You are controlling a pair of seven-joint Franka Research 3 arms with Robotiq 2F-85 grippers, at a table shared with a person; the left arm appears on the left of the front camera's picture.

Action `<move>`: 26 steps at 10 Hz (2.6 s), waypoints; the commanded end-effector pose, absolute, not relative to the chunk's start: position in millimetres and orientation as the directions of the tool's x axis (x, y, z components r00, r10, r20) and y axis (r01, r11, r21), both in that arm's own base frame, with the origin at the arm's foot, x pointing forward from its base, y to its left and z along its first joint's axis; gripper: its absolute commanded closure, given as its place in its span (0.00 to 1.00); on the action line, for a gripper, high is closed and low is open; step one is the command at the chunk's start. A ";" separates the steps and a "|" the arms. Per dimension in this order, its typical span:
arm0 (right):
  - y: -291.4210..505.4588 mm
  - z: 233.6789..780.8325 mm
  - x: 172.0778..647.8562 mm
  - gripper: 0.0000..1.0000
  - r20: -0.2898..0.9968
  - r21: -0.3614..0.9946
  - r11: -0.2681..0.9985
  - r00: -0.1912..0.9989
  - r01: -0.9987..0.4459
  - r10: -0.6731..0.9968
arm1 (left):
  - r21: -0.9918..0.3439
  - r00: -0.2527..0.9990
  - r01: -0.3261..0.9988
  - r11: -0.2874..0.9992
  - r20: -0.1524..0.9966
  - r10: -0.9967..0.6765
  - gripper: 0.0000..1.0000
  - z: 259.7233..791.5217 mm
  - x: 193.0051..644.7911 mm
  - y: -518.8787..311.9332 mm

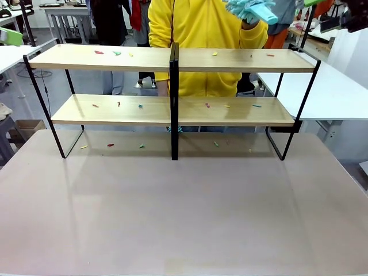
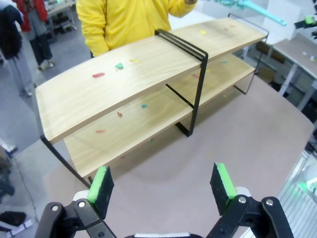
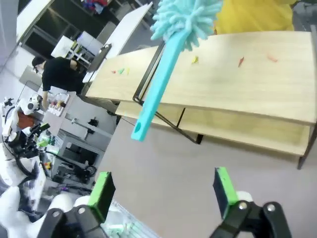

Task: Clean the shelves.
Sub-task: Pick up the Duster when the human hands it over.

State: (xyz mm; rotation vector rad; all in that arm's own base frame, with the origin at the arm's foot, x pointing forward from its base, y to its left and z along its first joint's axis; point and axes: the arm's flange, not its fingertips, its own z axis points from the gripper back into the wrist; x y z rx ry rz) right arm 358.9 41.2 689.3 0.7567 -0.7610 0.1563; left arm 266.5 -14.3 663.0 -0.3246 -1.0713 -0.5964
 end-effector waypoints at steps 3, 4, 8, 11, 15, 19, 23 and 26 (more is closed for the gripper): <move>58.2 689.7 385.8 0.00 0.558 0.741 0.515 0.822 -0.430 -0.116 | 0.032 0.347 0.593 0.805 0.891 -0.291 0.00 663.5 266.0 -14.5; 65.1 695.6 426.7 0.00 0.479 0.826 0.413 0.863 -0.383 -0.159 | 0.032 0.347 0.593 0.805 0.891 -0.291 0.00 663.5 266.0 -14.5; 109.3 670.6 501.7 0.00 0.332 0.863 0.467 0.912 -0.192 -0.240 | 0.032 0.347 0.593 0.805 0.891 -0.291 0.00 663.5 266.0 -14.5; 94.7 672.4 495.4 0.00 0.349 0.884 0.412 0.897 -0.219 -0.272 | 0.032 0.347 0.593 0.805 0.891 -0.291 0.00 663.5 266.0 -14.5; 92.5 665.7 494.6 0.56 0.333 0.885 0.420 0.905 -0.202 -0.265 | 0.032 0.347 0.593 0.805 0.891 -0.291 0.00 663.5 266.0 -14.5; 97.4 664.1 498.2 1.00 0.318 0.889 0.418 0.911 -0.190 -0.262 | 0.032 0.347 0.593 0.805 0.891 -0.291 0.00 663.5 266.0 -14.5; 94.6 664.3 497.0 1.00 0.326 0.886 0.423 0.905 -0.193 -0.271 | 0.032 0.347 0.593 0.805 0.891 -0.291 0.00 663.5 266.0 -14.5; 94.3 659.7 498.7 1.00 0.328 0.873 0.452 0.906 -0.183 -0.266 | 0.032 0.347 0.593 0.805 0.891 -0.291 0.00 663.5 266.0 -14.5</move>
